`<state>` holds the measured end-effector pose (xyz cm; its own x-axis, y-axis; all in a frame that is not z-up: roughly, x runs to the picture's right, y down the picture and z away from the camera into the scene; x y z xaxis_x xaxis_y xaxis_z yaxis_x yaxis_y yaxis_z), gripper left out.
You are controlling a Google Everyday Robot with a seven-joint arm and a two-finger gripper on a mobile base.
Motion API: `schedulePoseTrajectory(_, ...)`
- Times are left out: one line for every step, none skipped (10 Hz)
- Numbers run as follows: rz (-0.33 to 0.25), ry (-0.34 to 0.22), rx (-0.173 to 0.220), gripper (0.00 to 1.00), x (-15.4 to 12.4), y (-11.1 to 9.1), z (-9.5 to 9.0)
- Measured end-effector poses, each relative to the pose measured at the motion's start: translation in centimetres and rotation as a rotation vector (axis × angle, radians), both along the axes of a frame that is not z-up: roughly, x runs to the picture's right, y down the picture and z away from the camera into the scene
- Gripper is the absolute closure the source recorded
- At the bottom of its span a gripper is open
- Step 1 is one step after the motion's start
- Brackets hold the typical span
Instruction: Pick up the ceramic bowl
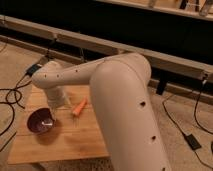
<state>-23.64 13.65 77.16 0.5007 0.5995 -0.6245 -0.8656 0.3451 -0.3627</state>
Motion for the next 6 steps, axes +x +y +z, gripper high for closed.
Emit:
schedulePoseTrajectory(-0.014, -0.017, -0.01, 0.35, -0.8, 0.2, 0.7)
schedulePoseTrajectory(-0.025, -0.03, -0.02, 0.35, -1.5, 0.3, 1.6)
schedulePoseTrajectory(-0.031, -0.038, -0.026, 0.35, -2.1, 0.4, 2.2)
schedulePoseTrajectory(-0.036, -0.043, -0.032, 0.35, -2.8, 0.5, 2.8)
schedulePoseTrajectory(-0.038, -0.046, -0.037, 0.35, -3.2, 0.6, 3.2)
schedulePoseTrajectory(-0.04, -0.048, -0.044, 0.35, -3.7, 0.9, 4.0)
